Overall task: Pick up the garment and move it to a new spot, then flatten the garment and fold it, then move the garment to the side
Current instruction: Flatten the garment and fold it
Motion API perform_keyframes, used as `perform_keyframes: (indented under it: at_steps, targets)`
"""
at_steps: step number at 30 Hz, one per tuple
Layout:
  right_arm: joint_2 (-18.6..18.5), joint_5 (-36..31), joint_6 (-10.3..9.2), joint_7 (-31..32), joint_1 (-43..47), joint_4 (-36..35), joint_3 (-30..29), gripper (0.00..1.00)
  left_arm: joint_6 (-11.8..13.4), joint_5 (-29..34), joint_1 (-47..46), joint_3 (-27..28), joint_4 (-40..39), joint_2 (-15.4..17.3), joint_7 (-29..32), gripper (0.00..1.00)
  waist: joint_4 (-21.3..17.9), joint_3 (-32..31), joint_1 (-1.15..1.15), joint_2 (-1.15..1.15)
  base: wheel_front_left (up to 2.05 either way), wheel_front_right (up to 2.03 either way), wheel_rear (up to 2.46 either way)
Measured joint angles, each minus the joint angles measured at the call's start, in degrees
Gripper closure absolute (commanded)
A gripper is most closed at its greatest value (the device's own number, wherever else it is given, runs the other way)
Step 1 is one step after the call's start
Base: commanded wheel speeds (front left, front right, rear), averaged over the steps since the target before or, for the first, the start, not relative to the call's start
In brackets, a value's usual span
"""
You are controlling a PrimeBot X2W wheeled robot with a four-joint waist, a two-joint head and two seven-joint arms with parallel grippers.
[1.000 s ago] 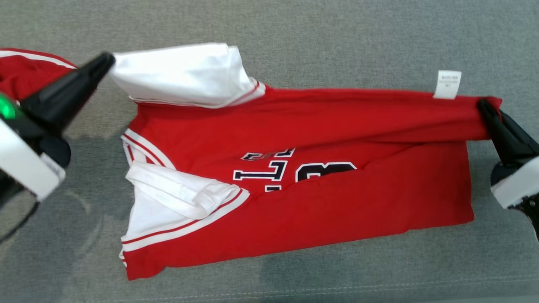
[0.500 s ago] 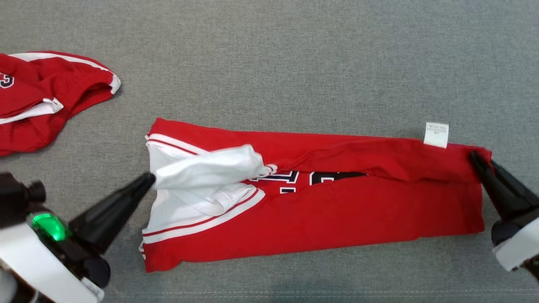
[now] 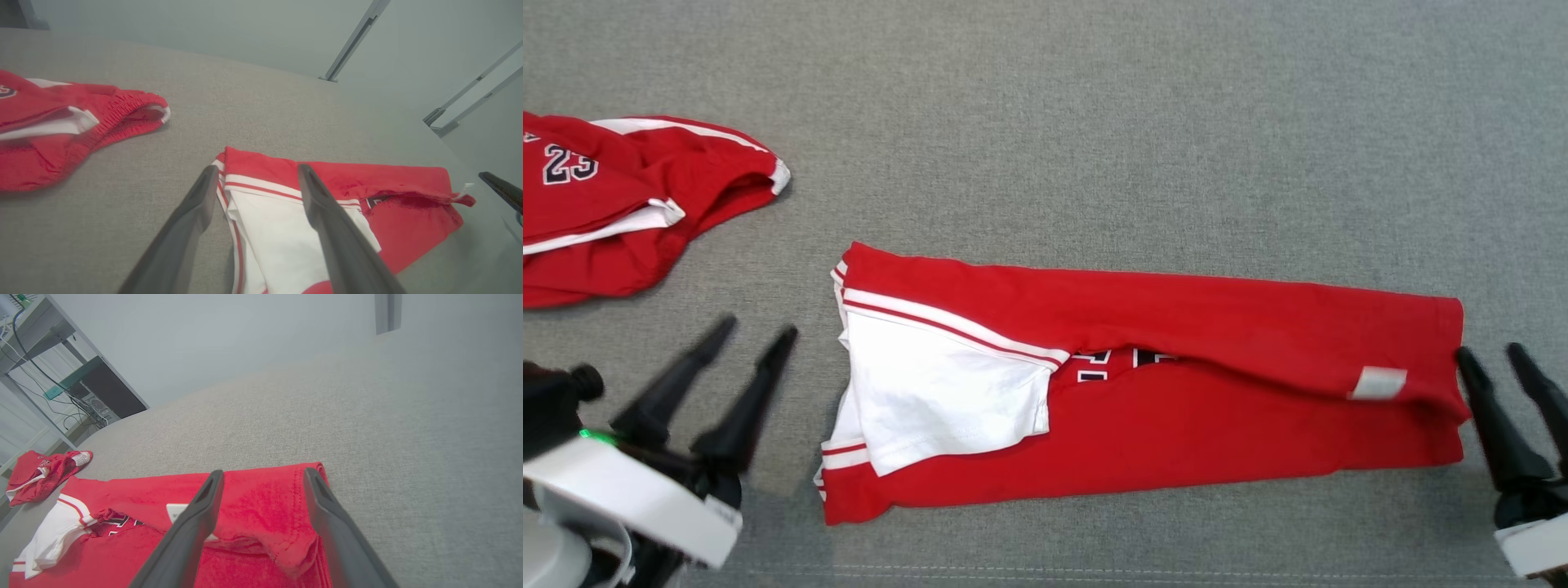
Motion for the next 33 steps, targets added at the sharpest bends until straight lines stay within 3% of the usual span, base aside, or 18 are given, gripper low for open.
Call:
perform_keyframes:
  at_steps: [4,9,14,20,24,33]
  targets:
    - [2.87,-1.21,0.0,-2.85,1.64,2.55,-5.59,0.0,6.03,8.03,2.14,10.27,1.07,-5.42,-0.03,0.0,0.68,-1.59,0.0,0.0,0.0,0.0,0.0]
    - [7.75,-11.57,-0.07,-2.21,1.0,5.78,-11.56,0.0,10.26,15.96,8.74,17.5,1.47,-9.95,-0.32,0.0,0.75,-4.15,0.0,0.0,0.0,0.0,0.0]
    - [13.29,-23.01,-0.07,-0.13,-1.54,7.36,-12.11,0.0,13.33,21.63,14.06,21.5,2.63,-14.07,-0.45,0.0,0.29,-6.83,0.0,0.0,0.0,0.0,0.0]
    - [16.7,-30.64,-0.07,0.78,-1.19,10.91,-12.07,0.0,13.95,26.19,19.72,22.81,5.26,-18.49,-0.44,0.0,0.46,-9.76,0.0,0.0,0.0,0.0,0.0]
    - [17.77,-32.85,-0.07,0.8,-0.65,13.29,-12.84,0.0,12.63,28.88,21.5,22.72,7.06,-21.15,-0.44,0.0,0.97,-11.7,0.0,0.0,0.0,0.0,0.0]
    - [18.15,-33.29,-0.07,0.78,0.21,14.34,-13.6,0.0,10.63,30.11,21.59,21.94,8.45,-21.97,-0.44,0.0,1.12,-12.72,0.0,0.0,0.0,0.0,0.0]
